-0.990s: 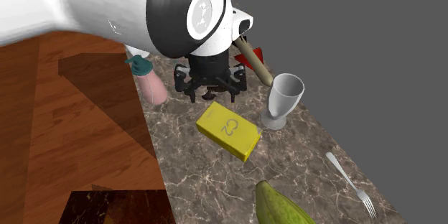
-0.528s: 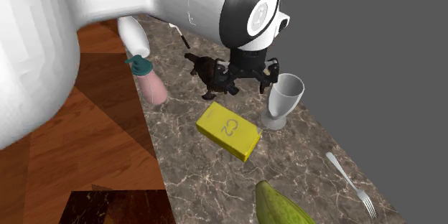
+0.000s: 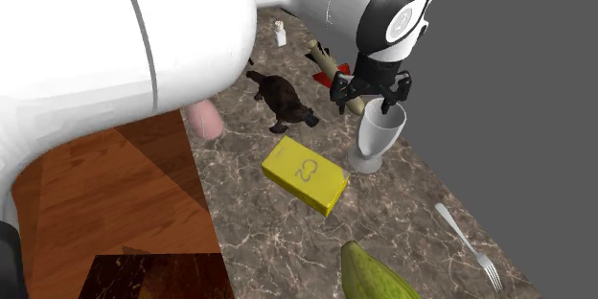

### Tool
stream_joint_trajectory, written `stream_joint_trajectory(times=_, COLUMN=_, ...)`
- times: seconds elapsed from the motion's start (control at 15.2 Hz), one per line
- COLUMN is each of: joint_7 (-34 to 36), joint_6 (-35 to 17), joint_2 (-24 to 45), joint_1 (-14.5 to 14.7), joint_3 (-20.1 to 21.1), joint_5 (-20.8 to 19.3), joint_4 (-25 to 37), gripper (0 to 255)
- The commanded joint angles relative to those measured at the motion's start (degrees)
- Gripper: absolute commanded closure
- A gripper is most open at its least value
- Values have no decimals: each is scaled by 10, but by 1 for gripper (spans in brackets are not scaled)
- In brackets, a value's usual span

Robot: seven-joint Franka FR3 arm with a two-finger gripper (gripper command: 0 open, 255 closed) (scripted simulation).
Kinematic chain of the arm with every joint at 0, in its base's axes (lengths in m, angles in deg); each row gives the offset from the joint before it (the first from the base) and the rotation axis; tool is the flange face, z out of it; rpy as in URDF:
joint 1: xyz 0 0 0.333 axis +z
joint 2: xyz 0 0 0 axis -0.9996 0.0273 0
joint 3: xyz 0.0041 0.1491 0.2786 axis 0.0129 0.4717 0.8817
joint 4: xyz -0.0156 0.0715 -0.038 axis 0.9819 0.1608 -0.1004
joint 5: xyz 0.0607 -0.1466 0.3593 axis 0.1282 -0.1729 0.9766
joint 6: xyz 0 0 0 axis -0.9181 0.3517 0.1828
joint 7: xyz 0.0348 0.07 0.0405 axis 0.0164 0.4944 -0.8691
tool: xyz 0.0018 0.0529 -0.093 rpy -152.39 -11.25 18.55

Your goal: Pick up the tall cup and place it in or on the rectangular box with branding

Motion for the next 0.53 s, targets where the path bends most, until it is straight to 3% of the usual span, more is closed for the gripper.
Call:
stream_joint_trajectory(times=0.0, joint_7=-14, joint_6=0, joint_2=25, joint_1=-14, joint_3=2, joint_5=14, joint_4=22, gripper=0)
stream_joint_trajectory(times=0.46, joint_7=-19, joint_6=-45, joint_2=36, joint_1=-14, joint_3=7, joint_5=22, joint_4=-14, gripper=0)
